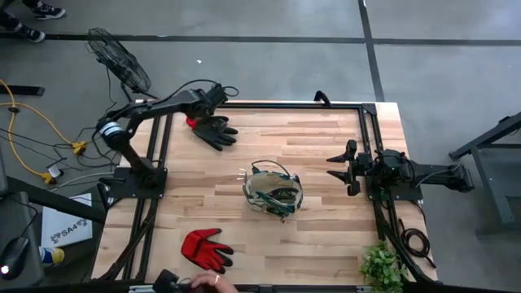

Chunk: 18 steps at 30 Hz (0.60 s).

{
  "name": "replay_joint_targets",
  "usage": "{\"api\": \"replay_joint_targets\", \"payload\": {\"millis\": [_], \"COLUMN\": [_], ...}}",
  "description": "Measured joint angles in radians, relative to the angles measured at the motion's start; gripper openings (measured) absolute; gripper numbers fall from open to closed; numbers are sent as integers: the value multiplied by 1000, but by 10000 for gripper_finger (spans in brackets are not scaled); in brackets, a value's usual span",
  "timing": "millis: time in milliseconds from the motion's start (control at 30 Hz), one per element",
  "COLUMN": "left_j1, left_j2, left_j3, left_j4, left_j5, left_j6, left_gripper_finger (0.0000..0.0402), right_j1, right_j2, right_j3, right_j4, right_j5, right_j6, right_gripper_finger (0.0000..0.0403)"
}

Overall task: Pick & Place Garden tools in Gardening bag
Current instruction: Put the red glove into the gardening bag

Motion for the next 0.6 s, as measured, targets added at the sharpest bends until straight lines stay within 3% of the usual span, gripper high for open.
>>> {"api": "replay_joint_targets", "payload": {"millis": [233,600], "left_j1": [47,115], "left_j2": [98,131], "left_j3": [30,29], "left_j4": [-52,-55], "left_j5": [71,38], "left_j6": [48,77], "left_gripper_finger": [320,320], "right_j1": [0,0], "right_j2": [0,0], "right_j3": [0,0], "right_j4": [0,0], "right_j5": [0,0], "right_j6": [0,0], "right_gripper_finger": [189,189]}}
